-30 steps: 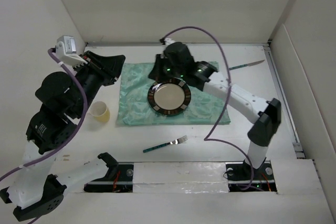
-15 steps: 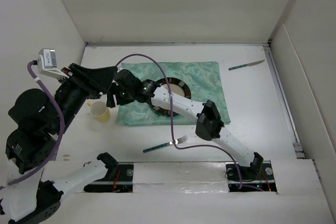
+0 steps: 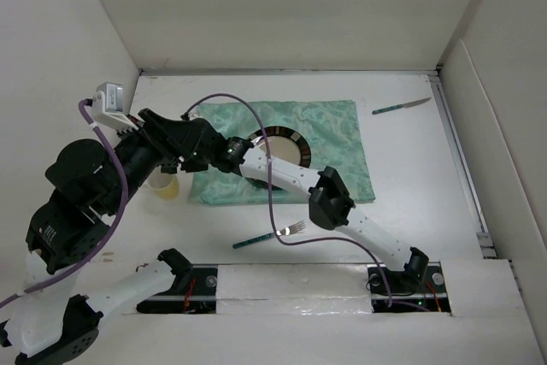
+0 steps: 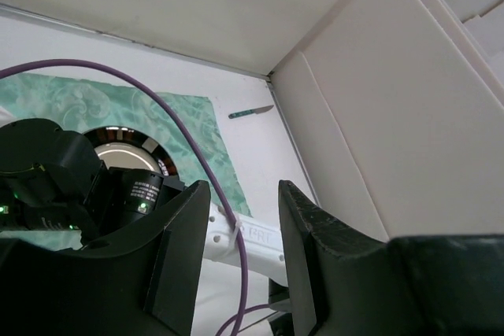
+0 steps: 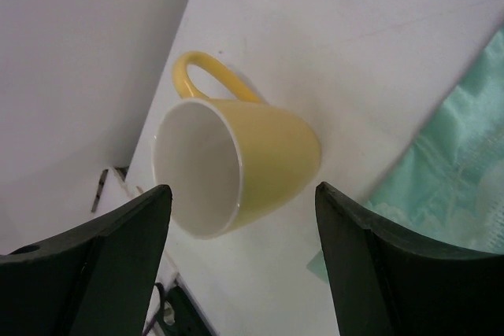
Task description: Set the dinner table for one person
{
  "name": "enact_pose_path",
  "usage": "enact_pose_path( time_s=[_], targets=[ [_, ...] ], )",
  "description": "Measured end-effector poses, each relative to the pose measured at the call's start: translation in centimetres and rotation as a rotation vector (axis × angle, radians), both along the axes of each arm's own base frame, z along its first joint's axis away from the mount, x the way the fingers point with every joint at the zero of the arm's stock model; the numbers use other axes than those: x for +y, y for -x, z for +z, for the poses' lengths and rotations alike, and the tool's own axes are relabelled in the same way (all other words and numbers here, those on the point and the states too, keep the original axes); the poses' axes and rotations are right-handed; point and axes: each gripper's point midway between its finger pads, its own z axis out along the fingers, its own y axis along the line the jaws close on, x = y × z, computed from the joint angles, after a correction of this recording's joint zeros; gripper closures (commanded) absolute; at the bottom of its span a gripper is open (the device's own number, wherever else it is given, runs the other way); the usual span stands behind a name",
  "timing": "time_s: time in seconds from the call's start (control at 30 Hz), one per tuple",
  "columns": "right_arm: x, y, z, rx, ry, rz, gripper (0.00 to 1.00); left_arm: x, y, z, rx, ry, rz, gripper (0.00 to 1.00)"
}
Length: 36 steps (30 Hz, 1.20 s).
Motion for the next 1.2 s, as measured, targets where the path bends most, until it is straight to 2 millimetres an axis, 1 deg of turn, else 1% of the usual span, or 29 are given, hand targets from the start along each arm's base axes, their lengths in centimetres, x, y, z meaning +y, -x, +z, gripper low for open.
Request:
enact_pose_path(
  time_s=[0.07, 0.1, 0.23, 0.27, 0.3, 0.33, 0.37, 0.43, 0.47, 0.53, 0.57, 0.63, 0.7, 0.77, 0.8, 0.83, 0.87, 0.93, 0.97, 1.0, 1.07, 1.1, 1.13, 1.2],
  targets=[
    [0.6, -0.2, -0.1, 0.006, -0.027, -0.008, 0.24, 0.0, 0.0, -0.1, 0.001, -0.007, 0.001, 0.62],
    [0.9, -0.3, -0.5, 0.012, -0.033, -0.009, 0.25, 0.1, 0.1, -0.1, -0.002, -0.008, 0.001, 0.62],
    [1.1, -0.1, -3.6, 0.059, -0.006, -0.018, 0.29, 0.6, 0.4, 0.1, -0.018, -0.01, 0.009, 0.62],
    [1.1, -0.1, -4.4, 0.074, 0.001, -0.022, 0.39, 0.7, 0.4, 0.2, -0.022, -0.01, 0.012, 0.62],
    [1.3, -0.1, -4.6, 0.085, -0.009, -0.022, 0.47, 0.8, 0.5, 0.2, -0.025, -0.011, 0.013, 0.62],
    [1.4, 0.0, -4.6, 0.089, -0.017, -0.022, 0.55, 0.9, 0.5, 0.1, -0.025, -0.012, 0.016, 0.62],
    [1.4, 0.0, -4.4, 0.085, -0.019, -0.021, 0.67, 0.9, 0.4, 0.0, -0.026, -0.015, 0.018, 0.62],
    [1.3, -0.1, -4.6, 0.073, -0.006, -0.029, 0.77, 0.9, 0.3, -0.4, -0.021, -0.023, 0.023, 0.62],
    [1.1, -0.1, -4.9, 0.078, 0.001, -0.033, 0.84, 0.8, 0.1, -0.7, -0.016, -0.029, 0.024, 0.62],
    [0.4, 0.1, -6.0, 0.089, 0.038, -0.044, 0.9, 0.7, -0.1, -1.2, -0.008, -0.04, 0.027, 0.62],
    [0.2, 0.2, -6.1, 0.091, 0.045, -0.048, 0.94, 0.7, -0.2, -1.3, -0.007, -0.045, 0.029, 0.62],
    [-0.3, 0.3, -5.4, 0.082, 0.052, -0.053, 0.99, 0.7, -0.4, -1.3, -0.01, -0.052, 0.036, 0.62],
    [-1.3, 0.2, -4.3, 0.069, 0.07, -0.062, 1.0, 0.8, -0.7, -1.1, -0.021, -0.058, 0.048, 0.62],
    [-2.5, -0.3, -2.2, 0.055, 0.065, -0.077, 1.0, 0.7, -1.4, -0.7, -0.034, -0.072, 0.063, 0.62],
    [-3.6, -0.9, 0.1, 0.041, 0.053, -0.09, 1.0, 0.7, -1.4, -0.7, -0.034, -0.073, 0.063, 0.62],
    [-4.2, -1.4, 1.2, 0.032, 0.04, -0.1, 1.0, 0.5, -1.7, -0.7, -0.037, -0.081, 0.066, 0.62],
    [-5.4, -2.0, 2.9, 0.018, 0.022, -0.112, 1.0, 0.3, -2.0, -0.6, -0.04, -0.086, 0.069, 0.6],
    [-9.1, -3.8, 6.4, -0.004, 0.002, -0.147, 1.0, -0.3, -2.7, -0.6, -0.043, -0.097, 0.066, 0.59],
    [-11.6, -5.2, 8.3, -0.025, -0.003, -0.178, 1.0, -0.6, -3.1, -0.6, -0.045, -0.099, 0.062, 0.59],
    [-14.4, -7.0, 10.0, -0.049, -0.01, -0.221, 1.0, -1.1, -3.5, -0.7, -0.046, -0.103, 0.054, 0.59],
    [-20.9, -11.3, 13.2, -0.109, -0.019, -0.334, 1.0, -2.3, -4.3, -1.2, -0.046, -0.114, 0.03, 0.59],
    [-24.5, -13.5, 14.3, -0.137, -0.012, -0.401, 1.0, -3.0, -4.7, -1.8, -0.041, -0.122, 0.013, 0.59],
    [-28.1, -15.5, 15.0, -0.162, 0.005, -0.466, 1.0, -3.8, -5.1, -2.5, -0.034, -0.132, -0.007, 0.59],
    [-35.6, -19.5, 15.3, -0.195, 0.066, -0.611, 1.0, -5.7, -6.2, -4.3, -0.005, -0.163, -0.051, 0.58]
  ],
)
